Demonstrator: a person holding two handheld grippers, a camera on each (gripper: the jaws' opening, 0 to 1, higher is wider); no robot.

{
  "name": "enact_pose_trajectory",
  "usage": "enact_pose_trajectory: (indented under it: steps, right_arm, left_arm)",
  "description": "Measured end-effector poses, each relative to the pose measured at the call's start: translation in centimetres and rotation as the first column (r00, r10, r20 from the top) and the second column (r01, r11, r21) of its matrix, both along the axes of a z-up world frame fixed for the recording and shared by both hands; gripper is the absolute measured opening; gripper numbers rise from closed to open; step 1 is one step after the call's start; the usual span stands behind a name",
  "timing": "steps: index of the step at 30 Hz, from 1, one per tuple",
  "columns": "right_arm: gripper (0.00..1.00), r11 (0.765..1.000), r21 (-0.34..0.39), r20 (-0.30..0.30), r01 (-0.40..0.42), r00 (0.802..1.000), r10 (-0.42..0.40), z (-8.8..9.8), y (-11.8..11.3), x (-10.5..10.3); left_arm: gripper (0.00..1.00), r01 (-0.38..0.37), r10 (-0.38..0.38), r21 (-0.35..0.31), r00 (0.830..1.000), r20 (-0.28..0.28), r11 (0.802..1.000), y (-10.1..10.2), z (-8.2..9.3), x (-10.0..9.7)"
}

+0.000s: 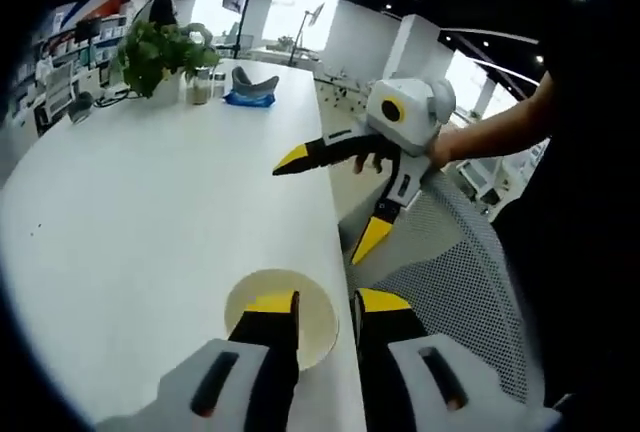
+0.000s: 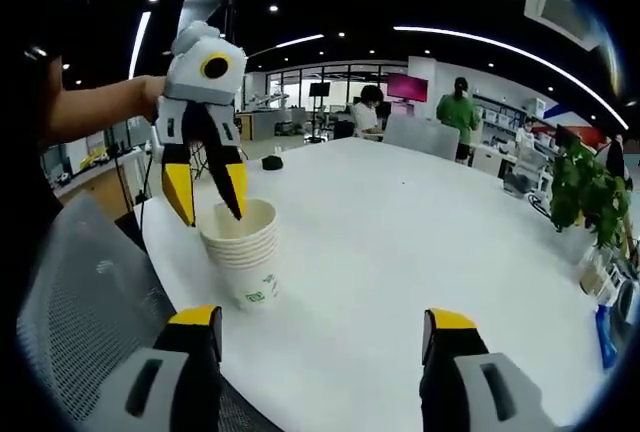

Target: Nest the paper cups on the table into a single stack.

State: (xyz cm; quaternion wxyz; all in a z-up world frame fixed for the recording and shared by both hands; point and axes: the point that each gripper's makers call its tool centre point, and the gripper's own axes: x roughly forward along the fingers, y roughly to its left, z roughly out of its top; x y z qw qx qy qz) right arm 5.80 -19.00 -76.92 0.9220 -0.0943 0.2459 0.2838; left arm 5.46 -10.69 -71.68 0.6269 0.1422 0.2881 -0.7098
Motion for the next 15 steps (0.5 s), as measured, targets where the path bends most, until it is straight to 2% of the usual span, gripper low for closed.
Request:
enact_pose_trajectory:
  steps: [1, 3, 5, 6, 11, 15]
  right_arm:
    - [0.83, 1.000, 0.000, 0.001, -0.002, 1.000, 0.002, 0.1, 0.1, 0.0]
    - [0.83, 1.000, 0.000, 0.002, -0.003, 1.000, 0.003, 0.1, 0.1, 0.0]
    - [0.84, 1.000, 0.005, 0.000, -0.010, 1.000, 0.010, 0.1, 0.2, -0.1]
    - [0.84, 1.000, 0.008, -0.002, -0.015, 1.000, 0.015, 0.1, 0.3, -0.1]
    - [0.85, 0.999, 0.015, -0.019, -0.053, 0.998, 0.053, -0.2, 0.8, -0.4]
    - [0.87, 0.997, 0.017, -0.039, -0.071, 0.997, 0.072, -0.4, 1.0, -0.5]
  left_arm:
    - [0.24, -0.015, 0.015, -0.016, 1.000, 0.014, 1.000, -0.1, 0.3, 0.3]
    - [0.29, -0.024, 0.028, -0.048, 0.996, 0.085, 0.999, 0.1, 0.3, 1.4]
    - [0.36, -0.023, 0.031, -0.046, 0.983, 0.179, 0.999, 0.7, 0.2, 2.0]
    - [0.38, -0.028, 0.038, -0.050, 0.979, 0.203, 0.998, 0.9, 0.0, 2.1]
    - [0.51, -0.106, 0.130, -0.123, 0.970, 0.208, 0.987, 2.2, 0.5, 2.3]
    - [0.61, -0.200, 0.228, -0.150, 0.951, 0.209, 0.968, 3.8, 0.4, 2.9]
